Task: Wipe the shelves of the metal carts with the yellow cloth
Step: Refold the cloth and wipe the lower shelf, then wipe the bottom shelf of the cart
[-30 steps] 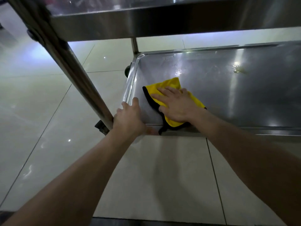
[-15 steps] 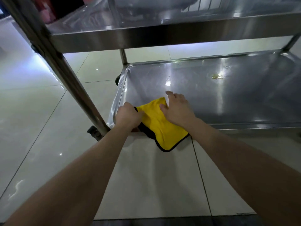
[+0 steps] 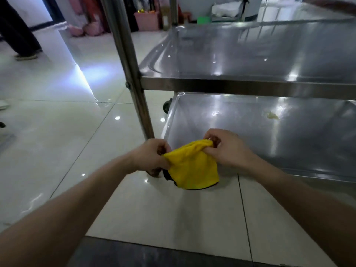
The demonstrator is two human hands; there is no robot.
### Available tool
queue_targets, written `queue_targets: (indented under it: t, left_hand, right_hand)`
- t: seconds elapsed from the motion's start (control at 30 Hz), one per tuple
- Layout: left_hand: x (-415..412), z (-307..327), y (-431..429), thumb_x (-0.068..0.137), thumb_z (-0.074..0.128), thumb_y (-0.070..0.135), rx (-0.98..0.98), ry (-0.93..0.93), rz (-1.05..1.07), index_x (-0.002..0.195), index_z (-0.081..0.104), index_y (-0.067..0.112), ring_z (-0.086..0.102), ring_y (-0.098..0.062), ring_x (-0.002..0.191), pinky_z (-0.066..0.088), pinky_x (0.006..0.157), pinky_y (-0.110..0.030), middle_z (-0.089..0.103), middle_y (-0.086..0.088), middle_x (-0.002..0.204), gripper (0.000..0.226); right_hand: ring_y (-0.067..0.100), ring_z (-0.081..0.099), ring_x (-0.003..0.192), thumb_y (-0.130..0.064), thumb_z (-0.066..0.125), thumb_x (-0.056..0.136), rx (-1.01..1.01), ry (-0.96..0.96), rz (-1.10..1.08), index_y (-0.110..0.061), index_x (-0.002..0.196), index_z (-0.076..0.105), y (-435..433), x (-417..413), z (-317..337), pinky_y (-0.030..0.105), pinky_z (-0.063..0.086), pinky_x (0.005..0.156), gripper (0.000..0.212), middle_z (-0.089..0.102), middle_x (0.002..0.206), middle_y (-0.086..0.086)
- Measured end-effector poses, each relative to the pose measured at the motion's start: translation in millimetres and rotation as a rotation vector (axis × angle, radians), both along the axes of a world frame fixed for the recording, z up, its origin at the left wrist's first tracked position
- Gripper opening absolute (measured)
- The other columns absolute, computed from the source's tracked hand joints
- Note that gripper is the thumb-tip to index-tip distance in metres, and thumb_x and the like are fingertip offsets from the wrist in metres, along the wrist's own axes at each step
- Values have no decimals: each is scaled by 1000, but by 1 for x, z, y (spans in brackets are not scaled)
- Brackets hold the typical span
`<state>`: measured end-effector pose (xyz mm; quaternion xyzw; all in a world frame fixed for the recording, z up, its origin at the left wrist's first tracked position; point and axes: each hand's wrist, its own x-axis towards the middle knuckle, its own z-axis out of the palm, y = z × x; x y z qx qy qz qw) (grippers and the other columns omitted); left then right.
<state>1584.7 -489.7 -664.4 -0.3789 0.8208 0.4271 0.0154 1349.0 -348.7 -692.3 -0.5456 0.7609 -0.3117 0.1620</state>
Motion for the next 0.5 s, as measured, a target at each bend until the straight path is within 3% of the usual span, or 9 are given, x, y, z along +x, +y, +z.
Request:
queue_targets:
  t: [0.1,0.17,0.23,0.3,0.37,0.5]
  left_hand:
    - [43,54,-11,80,90,0,-69,-112,-32,99,66,21,68,-23,91,61,82,-41,72,-2,98,37]
    - [79,74,-14,82,90,2,-118,-126,8,102,66,26,70,-22,94,59,81,-37,73,1,101,40]
    - [114,81,-18,84,87,0,-123,-95,113,106,67,25,73,-25,99,62,86,-42,76,-2,106,39]
    - [140,80,-26,84,83,-2,-110,-80,205,108,67,23,74,-29,100,63,90,-48,78,-4,105,38]
    - [157,80,-40,82,82,1,-140,-122,229,107,65,28,73,-25,97,63,85,-44,77,-1,102,40]
    - [179,85,-54,81,77,13,-230,-59,453,106,62,35,67,-12,88,57,65,-29,70,7,100,36]
  right_hand:
    - [3,60,78,-34,74,91,142,125,184,-35,93,70,-4,41,43,15,34,58,5,67,86,-12]
    - [5,62,79,-33,72,93,171,132,283,-37,92,67,-15,73,63,22,42,62,7,68,87,-9]
    - [7,63,79,-30,70,92,160,124,339,-38,89,64,-31,104,73,29,51,65,10,67,85,-7]
    - [7,64,78,-29,71,91,147,119,374,-37,91,64,-48,129,75,26,52,64,10,66,83,-10]
    - [4,63,74,-29,72,90,140,119,393,-37,90,64,-65,150,73,19,45,59,11,65,80,-13]
    - [10,68,72,-24,69,84,156,27,340,-30,90,67,-91,188,92,31,56,65,8,70,77,-8]
